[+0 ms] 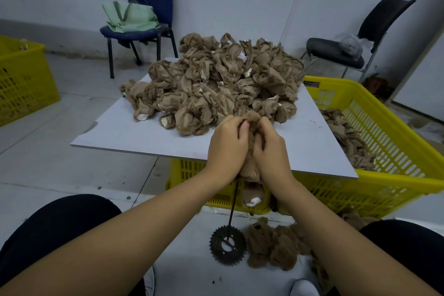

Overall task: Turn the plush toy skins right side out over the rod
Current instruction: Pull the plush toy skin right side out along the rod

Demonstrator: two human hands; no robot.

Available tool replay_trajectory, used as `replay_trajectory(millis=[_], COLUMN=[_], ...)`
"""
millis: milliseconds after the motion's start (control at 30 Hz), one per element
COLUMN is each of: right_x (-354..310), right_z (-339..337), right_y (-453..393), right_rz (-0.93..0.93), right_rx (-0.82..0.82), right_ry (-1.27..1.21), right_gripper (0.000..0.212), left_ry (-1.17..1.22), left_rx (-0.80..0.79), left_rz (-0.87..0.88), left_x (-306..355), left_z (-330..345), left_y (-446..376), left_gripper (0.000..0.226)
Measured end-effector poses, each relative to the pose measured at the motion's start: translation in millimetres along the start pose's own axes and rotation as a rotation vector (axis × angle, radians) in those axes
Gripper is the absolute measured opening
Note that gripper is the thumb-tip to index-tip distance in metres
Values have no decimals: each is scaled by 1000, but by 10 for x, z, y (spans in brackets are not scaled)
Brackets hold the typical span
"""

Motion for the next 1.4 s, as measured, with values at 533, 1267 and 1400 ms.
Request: replay_trajectory(millis=[533, 1267, 1400], right_x=[136, 46, 122], right_z=[49, 2, 42], right_y=[4, -113, -59], right_rz=[78, 143, 141], right_rx=[4, 4, -35], right_ry=[-13, -106, -45], right_gripper=[22, 22, 36], left_ry=[-18, -101, -21], left_rx=[-27, -70, -118], left_rz=[112, 134, 95], left_x=[37, 250, 94], left_z=[78, 86, 153], left_y=[57, -177, -68], left_gripper=[20, 36, 25])
Point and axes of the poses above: each hand's wrist, its own y-axis away from the middle knuckle, its own z-axis out of the palm, x = y × z, the point moved 10 cm from there along -y, towards the middle knuckle, and after that the axes turned 13 degrees about x, right-handed, at the moved point
